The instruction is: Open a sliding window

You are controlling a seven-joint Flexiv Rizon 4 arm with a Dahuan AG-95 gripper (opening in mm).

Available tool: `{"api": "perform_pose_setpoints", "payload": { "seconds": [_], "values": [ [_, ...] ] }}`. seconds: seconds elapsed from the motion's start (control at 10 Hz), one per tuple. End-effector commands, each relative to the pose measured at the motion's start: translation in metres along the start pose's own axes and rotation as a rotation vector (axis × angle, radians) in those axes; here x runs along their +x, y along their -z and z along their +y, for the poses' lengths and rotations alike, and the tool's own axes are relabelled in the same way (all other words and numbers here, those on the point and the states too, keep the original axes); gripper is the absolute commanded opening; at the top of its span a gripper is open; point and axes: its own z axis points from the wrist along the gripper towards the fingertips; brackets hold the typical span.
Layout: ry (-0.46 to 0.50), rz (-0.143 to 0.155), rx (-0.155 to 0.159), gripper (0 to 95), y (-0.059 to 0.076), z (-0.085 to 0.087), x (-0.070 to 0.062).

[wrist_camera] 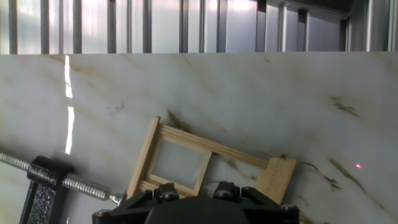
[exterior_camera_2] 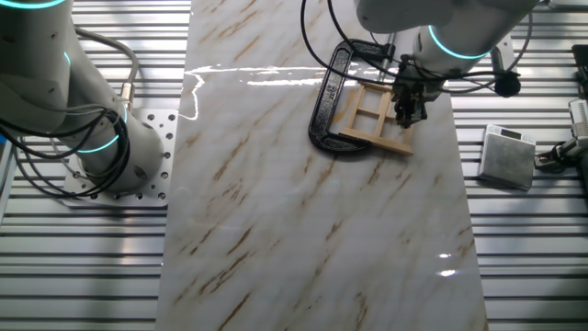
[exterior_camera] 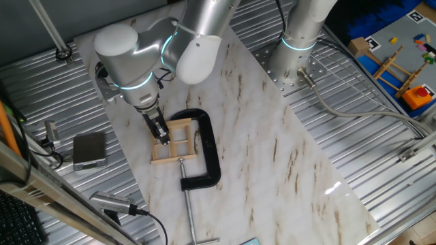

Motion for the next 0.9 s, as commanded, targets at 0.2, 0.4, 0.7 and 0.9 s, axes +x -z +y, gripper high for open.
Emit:
{"api": "perform_pose_setpoints", "payload": {
  "seconds": [0.2,0.4,0.7,0.9],
  "values": [
    [0.005,0.002,-0.001,38.0,0.0001,-0.0001,-0.0007],
    [0.019,0.000,0.005,38.0,0.0001,-0.0001,-0.0007],
    [0.055,0.007,0.012,38.0,0.0001,-0.0001,-0.0007],
    [0.085,0.009,0.012,0.0,0.0001,-0.0001,-0.0007]
  ]
}}
